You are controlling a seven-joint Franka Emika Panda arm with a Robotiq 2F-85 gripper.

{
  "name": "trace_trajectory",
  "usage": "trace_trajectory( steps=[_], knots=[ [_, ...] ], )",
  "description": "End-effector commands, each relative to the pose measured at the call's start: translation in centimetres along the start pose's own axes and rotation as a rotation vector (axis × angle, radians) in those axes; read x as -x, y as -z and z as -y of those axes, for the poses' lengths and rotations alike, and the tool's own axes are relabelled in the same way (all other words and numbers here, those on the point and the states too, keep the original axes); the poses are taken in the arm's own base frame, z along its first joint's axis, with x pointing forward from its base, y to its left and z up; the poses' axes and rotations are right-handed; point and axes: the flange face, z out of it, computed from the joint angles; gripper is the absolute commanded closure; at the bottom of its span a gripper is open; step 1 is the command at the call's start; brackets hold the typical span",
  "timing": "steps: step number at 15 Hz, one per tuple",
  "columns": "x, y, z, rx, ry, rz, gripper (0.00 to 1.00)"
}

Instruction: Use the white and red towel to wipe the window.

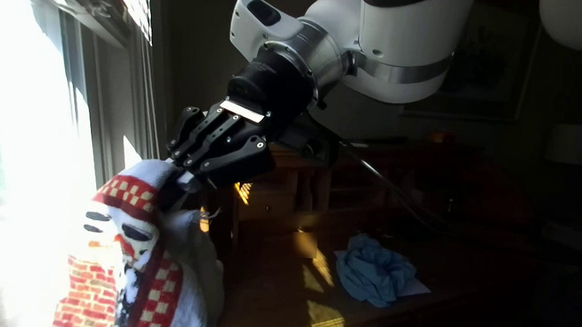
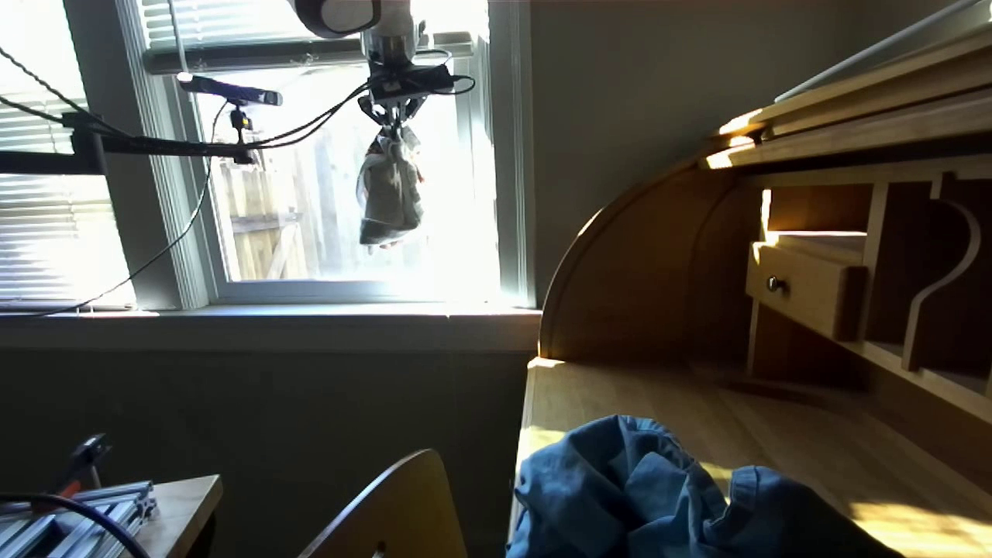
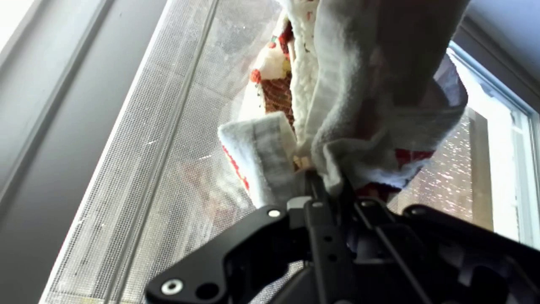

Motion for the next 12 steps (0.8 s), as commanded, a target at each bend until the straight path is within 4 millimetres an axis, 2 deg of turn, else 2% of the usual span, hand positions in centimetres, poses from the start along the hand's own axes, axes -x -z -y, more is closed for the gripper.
trace_trajectory(
  steps=[1, 4, 12],
  knots=[
    [0.8, -0.8, 0.4, 0.102, 0.047, -0.03, 0.97],
    [1.1, -1.5, -0.2, 0.179, 0.055, -0.07, 0.97],
    [-0.9, -4.1, -1.6, 0.314, 0.117, -0.251, 0.96]
  ],
)
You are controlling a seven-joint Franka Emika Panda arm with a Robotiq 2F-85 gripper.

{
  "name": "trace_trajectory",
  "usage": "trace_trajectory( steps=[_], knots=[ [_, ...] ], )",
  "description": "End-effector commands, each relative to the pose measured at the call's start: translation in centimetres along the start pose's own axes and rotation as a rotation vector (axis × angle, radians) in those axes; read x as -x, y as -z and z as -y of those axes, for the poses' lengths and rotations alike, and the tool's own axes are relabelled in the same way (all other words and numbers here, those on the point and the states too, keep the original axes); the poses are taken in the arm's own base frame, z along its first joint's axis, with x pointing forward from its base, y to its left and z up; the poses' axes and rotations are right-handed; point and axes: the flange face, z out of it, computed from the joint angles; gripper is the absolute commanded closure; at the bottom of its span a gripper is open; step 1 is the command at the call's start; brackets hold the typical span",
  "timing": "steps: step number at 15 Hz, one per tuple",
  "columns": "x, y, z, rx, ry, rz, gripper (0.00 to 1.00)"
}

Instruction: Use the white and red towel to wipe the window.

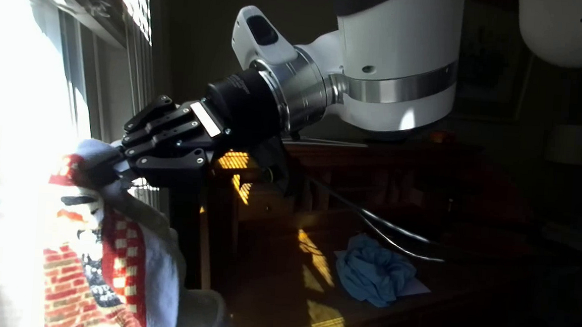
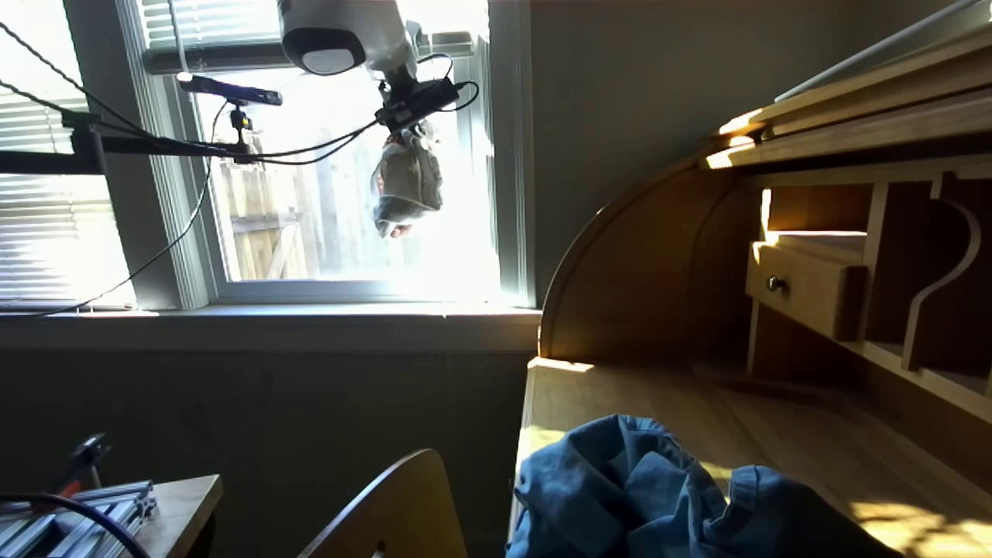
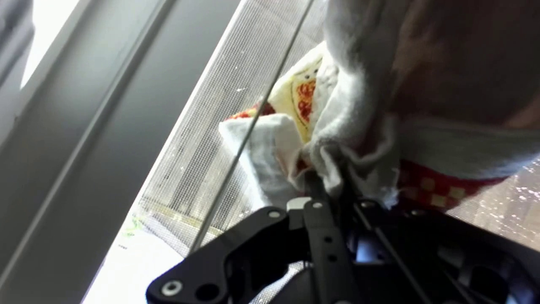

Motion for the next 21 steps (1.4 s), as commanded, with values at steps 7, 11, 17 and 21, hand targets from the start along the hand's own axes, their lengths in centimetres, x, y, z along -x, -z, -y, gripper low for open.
trace_trajectory(
  steps=[7, 11, 17, 21],
  knots=[
    [-0.7, -3.0, -1.0, -0.041, 0.119, -0.211, 0.96],
    [0.3, -4.1, -0.8, -0.151, 0.151, -0.277, 0.96],
    [1.2, -5.1, -0.8, -0.319, 0.142, -0.391, 0.97],
    [1.8, -5.2, -1.2, -0.366, 0.093, -0.4, 0.97]
  ],
)
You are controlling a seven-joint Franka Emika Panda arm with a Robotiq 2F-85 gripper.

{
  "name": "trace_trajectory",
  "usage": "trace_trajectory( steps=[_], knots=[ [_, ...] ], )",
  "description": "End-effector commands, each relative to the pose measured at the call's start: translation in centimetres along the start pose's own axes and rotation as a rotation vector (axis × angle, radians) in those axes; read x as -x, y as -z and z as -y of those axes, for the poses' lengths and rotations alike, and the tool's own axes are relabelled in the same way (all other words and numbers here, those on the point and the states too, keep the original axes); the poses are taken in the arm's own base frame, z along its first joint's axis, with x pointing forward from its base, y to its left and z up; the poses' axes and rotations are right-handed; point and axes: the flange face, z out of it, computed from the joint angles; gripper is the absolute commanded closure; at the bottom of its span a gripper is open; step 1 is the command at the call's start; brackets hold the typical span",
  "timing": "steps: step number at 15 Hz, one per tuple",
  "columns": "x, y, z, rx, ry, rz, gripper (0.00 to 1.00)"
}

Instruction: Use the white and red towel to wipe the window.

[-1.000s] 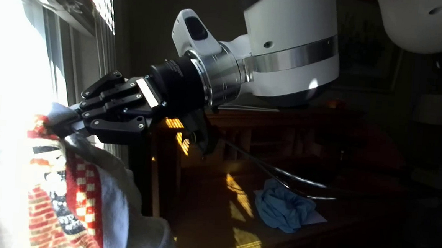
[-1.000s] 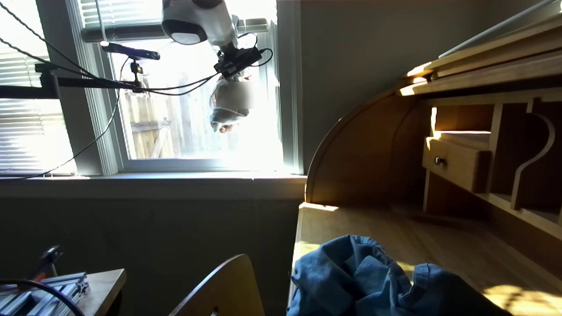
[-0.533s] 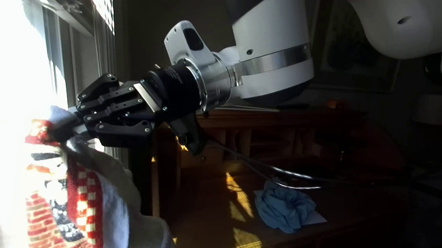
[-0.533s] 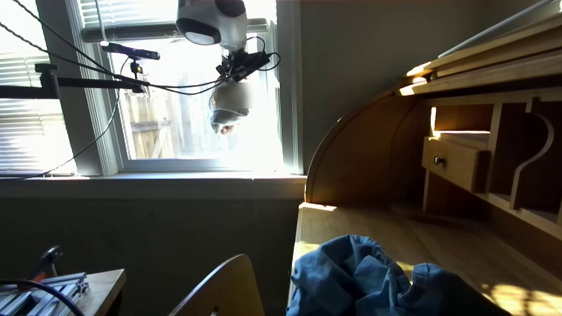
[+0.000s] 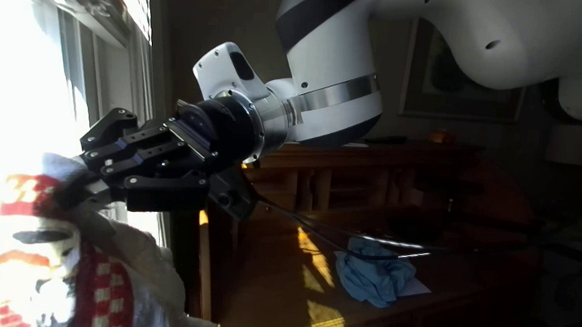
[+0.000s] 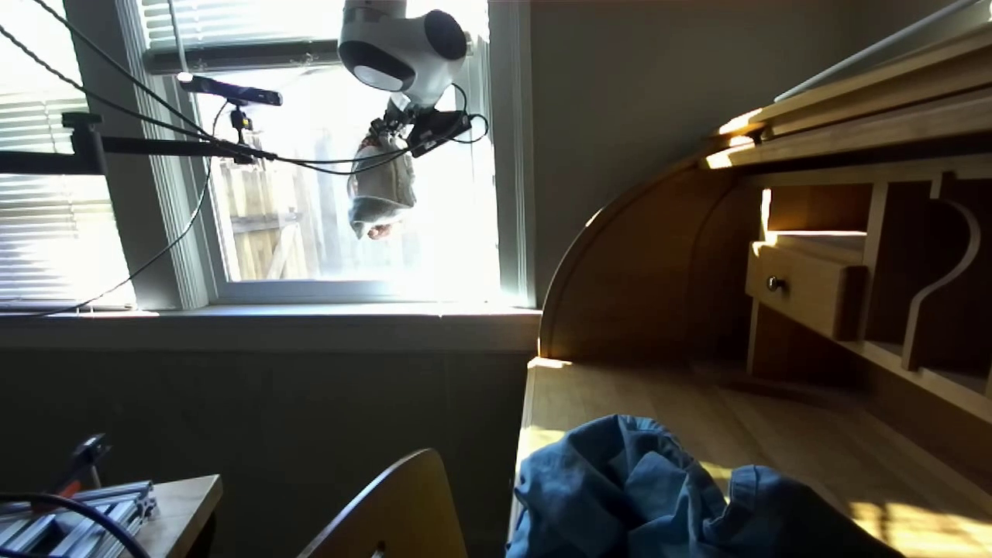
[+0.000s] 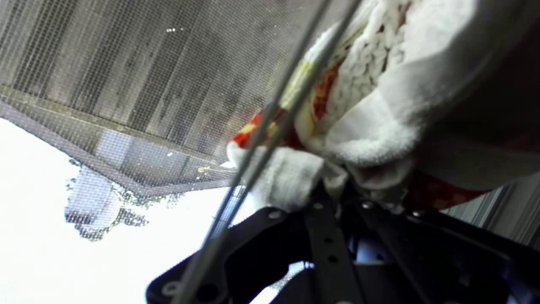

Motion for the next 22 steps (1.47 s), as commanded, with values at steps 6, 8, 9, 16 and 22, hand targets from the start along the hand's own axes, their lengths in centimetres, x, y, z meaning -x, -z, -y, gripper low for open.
trace_trajectory(
  steps=[6, 8, 9, 16, 22],
  knots=[
    [-0.8, 0.4, -0.9, 0.116, -0.109, 0.087, 0.97],
    [-1.2, 1.0, -0.7, 0.156, -0.12, 0.136, 0.97],
    [-1.5, 1.3, -0.4, 0.176, -0.124, 0.158, 0.97],
    [-1.6, 3.9, 0.5, 0.365, -0.171, 0.31, 0.97],
    [-0.6, 3.6, 0.2, 0.335, -0.178, 0.297, 0.97]
  ],
)
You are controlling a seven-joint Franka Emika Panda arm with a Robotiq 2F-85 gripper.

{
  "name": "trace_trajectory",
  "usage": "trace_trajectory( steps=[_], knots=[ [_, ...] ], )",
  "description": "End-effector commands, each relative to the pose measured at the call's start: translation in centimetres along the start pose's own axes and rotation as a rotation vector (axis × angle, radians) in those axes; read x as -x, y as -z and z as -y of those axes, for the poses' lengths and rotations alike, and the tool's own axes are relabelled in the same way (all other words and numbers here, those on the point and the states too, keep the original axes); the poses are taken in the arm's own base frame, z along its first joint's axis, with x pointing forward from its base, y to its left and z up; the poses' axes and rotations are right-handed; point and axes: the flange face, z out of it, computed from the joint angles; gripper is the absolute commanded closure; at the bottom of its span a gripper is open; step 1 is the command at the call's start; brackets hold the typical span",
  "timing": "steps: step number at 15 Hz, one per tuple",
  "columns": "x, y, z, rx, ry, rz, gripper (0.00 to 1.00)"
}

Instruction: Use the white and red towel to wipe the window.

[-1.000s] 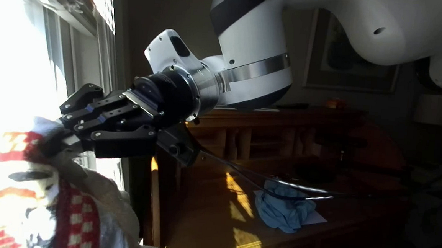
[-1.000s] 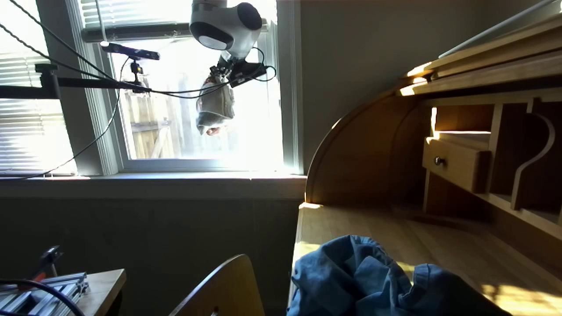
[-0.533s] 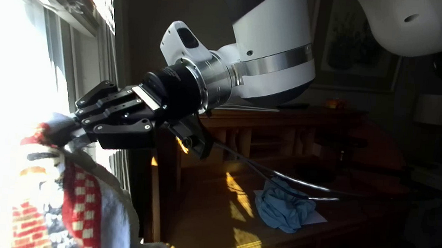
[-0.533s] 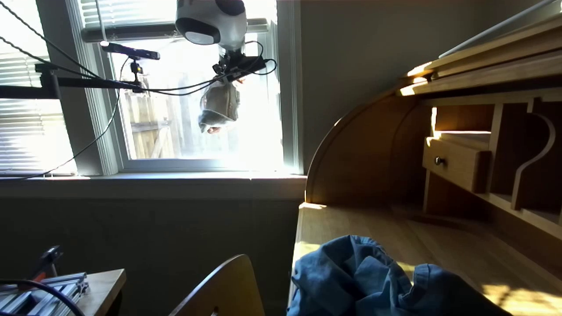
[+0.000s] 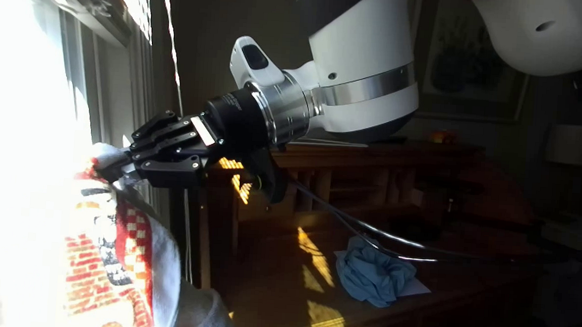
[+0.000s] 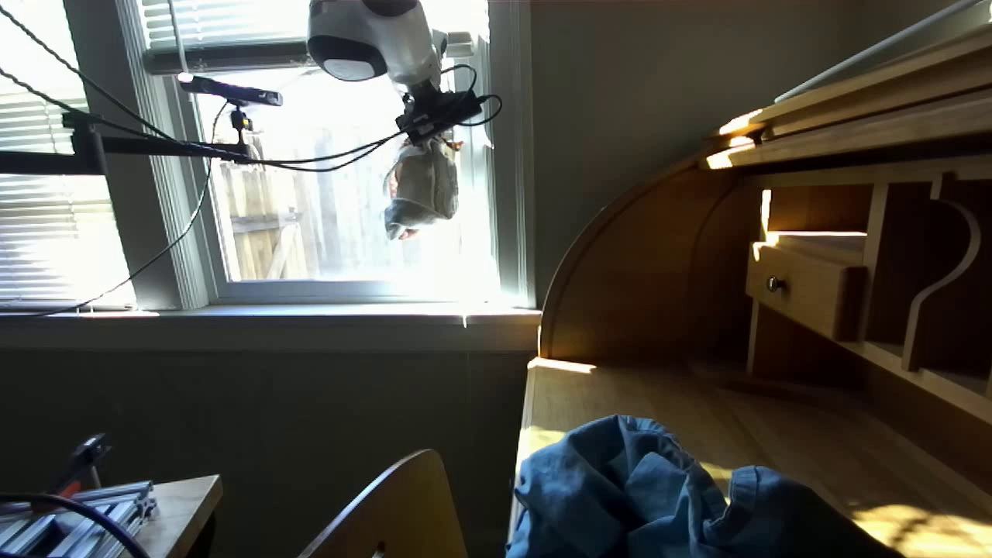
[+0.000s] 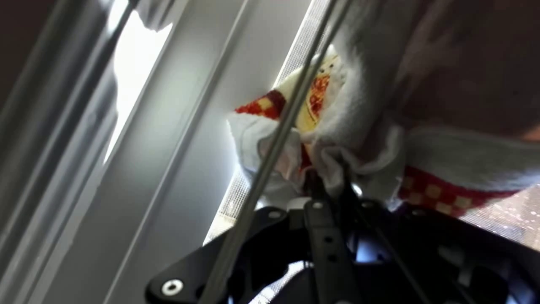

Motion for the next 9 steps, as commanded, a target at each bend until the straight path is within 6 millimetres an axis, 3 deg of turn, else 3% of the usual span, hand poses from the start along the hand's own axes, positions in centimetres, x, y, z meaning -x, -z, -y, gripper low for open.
trace_trajectory(
  steps=[1, 9],
  knots=[
    [0.2, -0.7, 0.8, -0.09, -0.034, -0.038, 0.98],
    [3.9, -5.5, 4.6, -0.415, -0.212, -0.128, 0.98]
  ],
)
